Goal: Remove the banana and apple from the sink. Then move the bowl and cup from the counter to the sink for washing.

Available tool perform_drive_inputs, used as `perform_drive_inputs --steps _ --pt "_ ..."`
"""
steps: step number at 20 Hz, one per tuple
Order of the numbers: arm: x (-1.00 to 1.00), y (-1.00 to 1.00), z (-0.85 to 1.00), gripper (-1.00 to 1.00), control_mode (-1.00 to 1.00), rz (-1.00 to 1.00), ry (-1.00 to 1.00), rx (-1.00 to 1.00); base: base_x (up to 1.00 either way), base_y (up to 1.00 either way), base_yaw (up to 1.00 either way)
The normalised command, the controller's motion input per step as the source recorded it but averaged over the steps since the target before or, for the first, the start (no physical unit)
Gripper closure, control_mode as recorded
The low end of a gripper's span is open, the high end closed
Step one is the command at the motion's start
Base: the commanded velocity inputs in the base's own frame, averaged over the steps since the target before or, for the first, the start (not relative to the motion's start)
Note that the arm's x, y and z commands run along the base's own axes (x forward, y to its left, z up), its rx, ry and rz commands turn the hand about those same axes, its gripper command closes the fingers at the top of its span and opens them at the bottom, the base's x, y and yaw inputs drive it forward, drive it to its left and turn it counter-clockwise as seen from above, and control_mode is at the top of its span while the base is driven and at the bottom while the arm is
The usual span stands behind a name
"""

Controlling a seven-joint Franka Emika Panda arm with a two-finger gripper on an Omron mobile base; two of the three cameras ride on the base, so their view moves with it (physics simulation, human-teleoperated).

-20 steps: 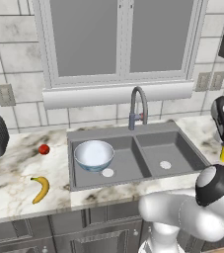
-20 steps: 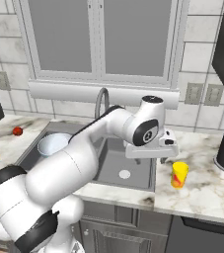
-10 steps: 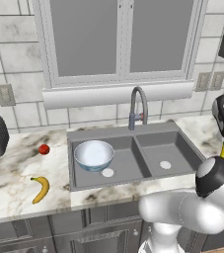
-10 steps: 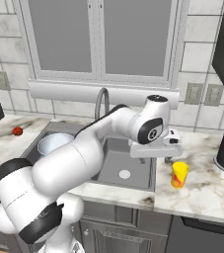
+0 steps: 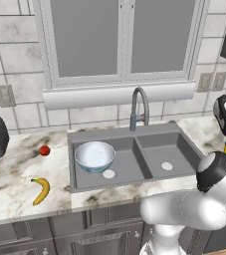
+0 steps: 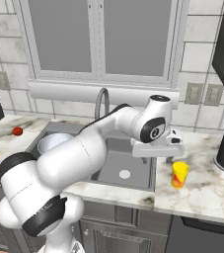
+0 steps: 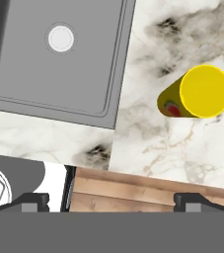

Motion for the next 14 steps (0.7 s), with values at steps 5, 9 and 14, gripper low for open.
perform_drive_inputs --steps 5,9,14 --pt "0.05 -0.05 -0.1 -1.0 -1.0 0.0 0.0 0.0 0.0 0.0 0.0" --pt "0.06 -0.05 -0.1 -1.0 -1.0 0.0 0.0 0.0 0.0 0.0 0.0" --pt "0.06 -0.04 -0.09 -1.0 -1.0 0.0 0.0 0.0 0.0 0.0 0.0"
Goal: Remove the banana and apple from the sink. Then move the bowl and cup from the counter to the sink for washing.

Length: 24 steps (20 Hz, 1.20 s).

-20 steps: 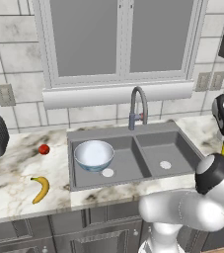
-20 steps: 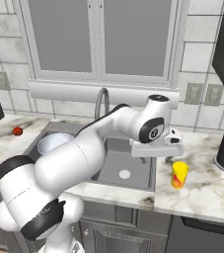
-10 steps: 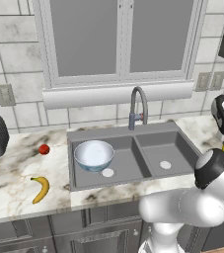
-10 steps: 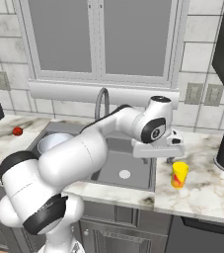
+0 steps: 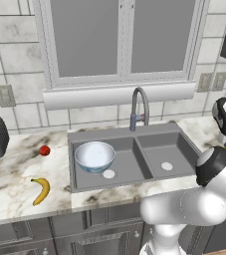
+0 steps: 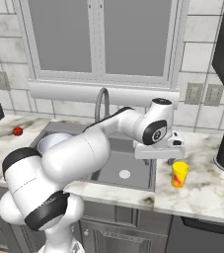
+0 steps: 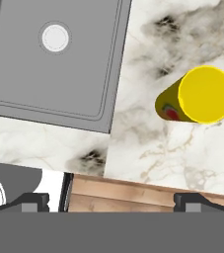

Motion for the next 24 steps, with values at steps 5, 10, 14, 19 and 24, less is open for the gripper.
perform_drive_inputs --steps 5,10,14,19,24 --pt "0.06 -0.05 -0.09 -1.0 -1.0 0.0 0.0 0.0 0.0 0.0 0.0" --pt "0.09 -0.09 -0.07 -1.0 -1.0 0.0 0.0 0.0 0.0 0.0 0.0" --pt "0.12 -0.11 -0.05 -1.0 -1.0 0.0 0.0 0.0 0.0 0.0 0.0" --pt "0.1 -0.07 -0.06 -1.0 -1.0 0.0 0.0 0.0 0.0 0.0 0.0" --pt "0.05 -0.04 -0.08 -1.0 -1.0 0.0 0.0 0.0 0.0 0.0 0.0"
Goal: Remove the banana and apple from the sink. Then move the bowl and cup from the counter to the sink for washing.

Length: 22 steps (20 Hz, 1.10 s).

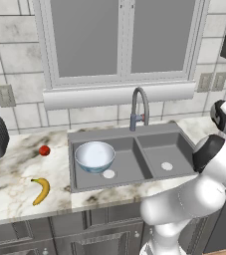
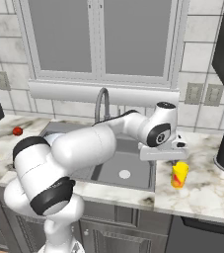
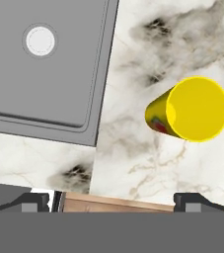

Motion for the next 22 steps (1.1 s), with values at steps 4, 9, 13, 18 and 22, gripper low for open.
perform_drive_inputs --steps 4,9,13,18,22 --pt "0.08 -0.05 -0.08 -1.0 -1.0 0.0 0.0 0.0 0.0 0.0 0.0" --pt "0.09 -0.05 -0.08 -1.0 -1.0 0.0 0.0 0.0 0.0 0.0 0.0" --pt "0.07 -0.06 -0.07 -1.0 -1.0 0.0 0.0 0.0 0.0 0.0 0.0" --pt "0.06 -0.08 -0.07 -1.0 -1.0 0.0 0.0 0.0 0.0 0.0 0.0" --pt "0.05 -0.07 -0.07 -1.0 -1.0 0.0 0.0 0.0 0.0 0.0 0.0"
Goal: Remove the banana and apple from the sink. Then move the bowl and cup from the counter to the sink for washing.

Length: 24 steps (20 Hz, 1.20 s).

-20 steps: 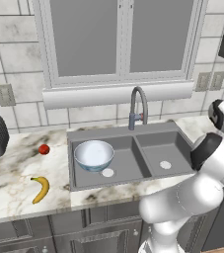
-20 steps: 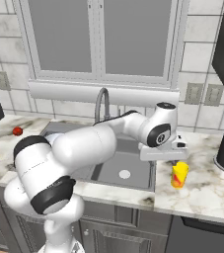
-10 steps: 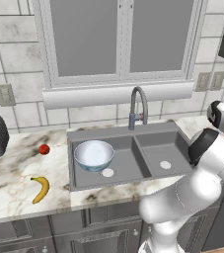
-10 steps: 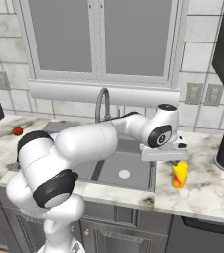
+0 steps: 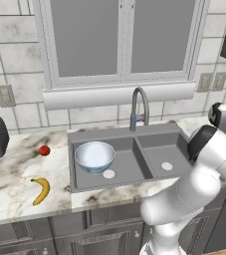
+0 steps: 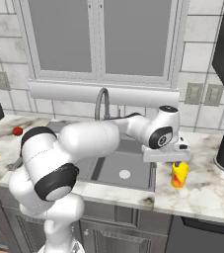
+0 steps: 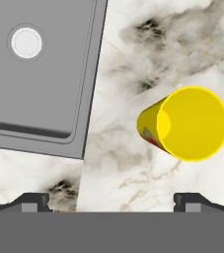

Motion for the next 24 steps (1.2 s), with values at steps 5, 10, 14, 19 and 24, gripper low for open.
perform_drive_inputs --steps 5,10,14,19,24 --pt "0.07 -0.07 -0.06 -1.0 -1.0 0.0 0.0 0.0 0.0 0.0 0.0" --pt "0.07 -0.07 -0.06 -1.0 -1.0 0.0 0.0 0.0 0.0 0.0 0.0" --pt "0.06 -0.08 -0.06 -1.0 -1.0 0.0 0.0 0.0 0.0 0.0 0.0" --pt "0.03 -0.06 -0.07 -1.0 -1.0 0.0 0.0 0.0 0.0 0.0 0.0" --pt "0.05 -0.04 -0.05 -1.0 -1.0 0.0 0.0 0.0 0.0 0.0 0.0"
